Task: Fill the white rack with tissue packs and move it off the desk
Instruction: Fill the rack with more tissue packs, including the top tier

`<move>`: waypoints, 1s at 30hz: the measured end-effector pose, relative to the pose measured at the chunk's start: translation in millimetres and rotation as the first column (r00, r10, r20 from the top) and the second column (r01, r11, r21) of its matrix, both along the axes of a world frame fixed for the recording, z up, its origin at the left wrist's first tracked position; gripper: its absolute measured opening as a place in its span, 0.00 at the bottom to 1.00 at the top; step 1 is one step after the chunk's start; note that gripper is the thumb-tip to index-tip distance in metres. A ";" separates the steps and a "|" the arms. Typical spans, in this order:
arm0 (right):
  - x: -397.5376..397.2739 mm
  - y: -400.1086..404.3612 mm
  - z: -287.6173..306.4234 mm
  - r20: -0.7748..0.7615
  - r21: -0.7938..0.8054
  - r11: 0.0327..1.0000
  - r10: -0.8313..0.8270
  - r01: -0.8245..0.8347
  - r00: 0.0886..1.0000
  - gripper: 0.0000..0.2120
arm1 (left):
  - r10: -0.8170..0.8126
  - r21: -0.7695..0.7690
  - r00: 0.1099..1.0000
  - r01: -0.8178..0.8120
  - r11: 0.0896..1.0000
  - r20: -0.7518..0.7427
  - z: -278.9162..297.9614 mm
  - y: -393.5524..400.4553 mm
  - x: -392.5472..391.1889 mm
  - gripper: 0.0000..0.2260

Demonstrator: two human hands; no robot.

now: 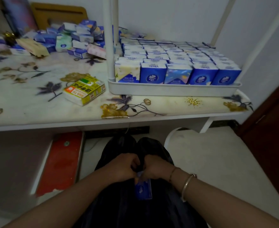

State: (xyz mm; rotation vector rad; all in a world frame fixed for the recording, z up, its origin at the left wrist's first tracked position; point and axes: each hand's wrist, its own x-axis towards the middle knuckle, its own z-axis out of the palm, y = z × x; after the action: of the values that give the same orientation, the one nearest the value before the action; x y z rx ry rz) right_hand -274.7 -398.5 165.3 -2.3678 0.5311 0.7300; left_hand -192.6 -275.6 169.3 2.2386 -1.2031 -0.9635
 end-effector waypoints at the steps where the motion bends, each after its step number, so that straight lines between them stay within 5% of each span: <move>1: 0.3 -2.1 8.1 -0.012 0.026 1.000 -0.006 0.007 1.000 0.15 | -0.010 -0.004 1.000 0.010 1.000 0.010 5.0 0.6 -0.1 0.15; 7: -20.4 -14.4 106.3 0.154 0.036 0.997 -0.069 0.064 0.986 0.04 | -0.050 -0.150 0.992 0.066 0.986 0.113 80.0 -0.1 -3.4 0.09; 10: -43.8 -13.9 168.6 0.312 0.032 0.998 -0.061 0.053 0.948 0.07 | -0.057 -0.231 0.968 0.115 0.966 0.243 150.8 -0.5 -11.6 0.05; 15: -78.1 0.2 270.2 0.492 -0.276 0.961 0.163 -0.024 0.855 0.11 | -0.096 -0.233 0.836 0.258 0.938 0.540 266.3 14.0 -43.9 0.04; 18: -87.4 -1.5 325.0 0.658 -0.320 0.944 0.165 0.075 0.735 0.10 | 0.001 -0.359 0.773 0.293 0.886 0.634 324.8 16.9 -49.9 0.04; 24: -89.7 -18.4 430.0 0.911 -0.157 0.970 0.069 0.186 0.406 0.08 | 0.227 -0.652 0.760 0.316 0.689 0.609 431.8 -2.8 -45.4 0.03; 30: -68.6 -58.8 487.1 0.965 0.002 0.956 -0.078 0.293 0.249 0.07 | 0.238 -0.644 0.755 0.298 0.705 0.610 484.1 -35.3 -16.6 0.07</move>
State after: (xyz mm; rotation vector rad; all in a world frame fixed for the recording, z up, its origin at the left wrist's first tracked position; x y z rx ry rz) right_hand -343.2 -457.4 652.5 -2.2959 0.2830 -0.9873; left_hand -209.2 -310.9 653.4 1.8844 -1.5434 0.3850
